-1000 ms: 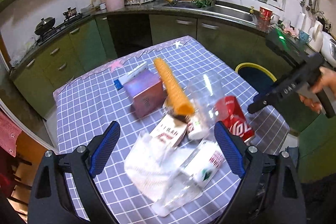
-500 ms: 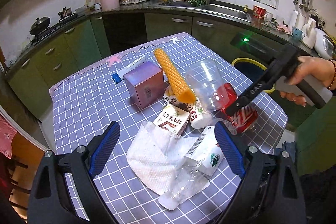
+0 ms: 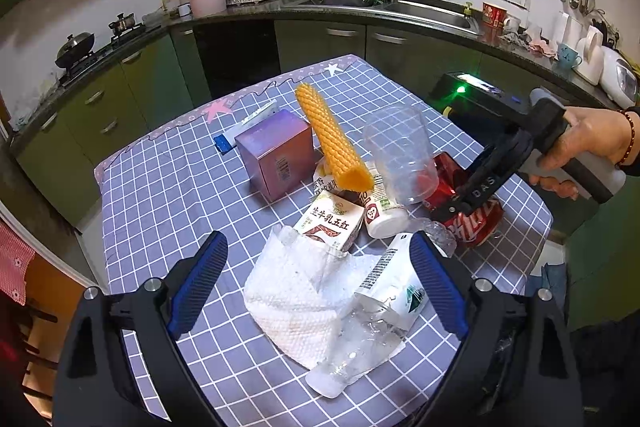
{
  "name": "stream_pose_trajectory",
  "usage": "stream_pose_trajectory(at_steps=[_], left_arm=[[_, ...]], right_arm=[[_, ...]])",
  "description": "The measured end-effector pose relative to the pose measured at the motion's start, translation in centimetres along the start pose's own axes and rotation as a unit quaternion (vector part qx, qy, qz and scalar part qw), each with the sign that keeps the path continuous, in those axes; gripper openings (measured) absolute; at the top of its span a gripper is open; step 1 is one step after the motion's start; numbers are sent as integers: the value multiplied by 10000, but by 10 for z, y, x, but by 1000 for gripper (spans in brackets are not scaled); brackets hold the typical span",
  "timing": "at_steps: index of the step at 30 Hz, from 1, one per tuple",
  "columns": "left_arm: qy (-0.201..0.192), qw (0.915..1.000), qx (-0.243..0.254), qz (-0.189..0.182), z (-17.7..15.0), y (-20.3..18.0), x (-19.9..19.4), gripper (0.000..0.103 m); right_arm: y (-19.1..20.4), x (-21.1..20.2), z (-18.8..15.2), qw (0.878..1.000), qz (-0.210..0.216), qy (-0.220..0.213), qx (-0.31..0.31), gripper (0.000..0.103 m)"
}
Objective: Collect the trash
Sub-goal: 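Carry the cola can over the bin and open the right gripper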
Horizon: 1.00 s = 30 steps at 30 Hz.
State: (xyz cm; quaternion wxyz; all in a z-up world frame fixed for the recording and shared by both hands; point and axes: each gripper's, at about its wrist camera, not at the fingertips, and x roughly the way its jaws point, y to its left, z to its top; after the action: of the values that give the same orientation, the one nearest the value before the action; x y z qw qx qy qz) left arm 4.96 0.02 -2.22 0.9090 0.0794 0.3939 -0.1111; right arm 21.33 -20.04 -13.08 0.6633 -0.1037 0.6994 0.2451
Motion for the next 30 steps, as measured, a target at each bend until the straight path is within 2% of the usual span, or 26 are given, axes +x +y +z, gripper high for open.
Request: stream_pose_trajectory(at_steps=[9,23,25,28,30], left_arm=[[39,10000,34,-12,3,-5,6,88],[40,9998,187,-11,9,-18,6,88],[45,9998,197,3,8,-18,5,88],[47,9998,185,4,8,-18,5,88],[34,9999,153,-21,8,-17,6,88]], right_arm=[[-29,-17,-31,9992,294,-167,202,72],[-57,-42,-36,9971,606,-372,260,73],[-68,-56,-44,9964,632,-486,276,73],[-88,-88,-49,9930,615,-910,429,73],[-117,-112,-50,9884,339,-1314,684,73]])
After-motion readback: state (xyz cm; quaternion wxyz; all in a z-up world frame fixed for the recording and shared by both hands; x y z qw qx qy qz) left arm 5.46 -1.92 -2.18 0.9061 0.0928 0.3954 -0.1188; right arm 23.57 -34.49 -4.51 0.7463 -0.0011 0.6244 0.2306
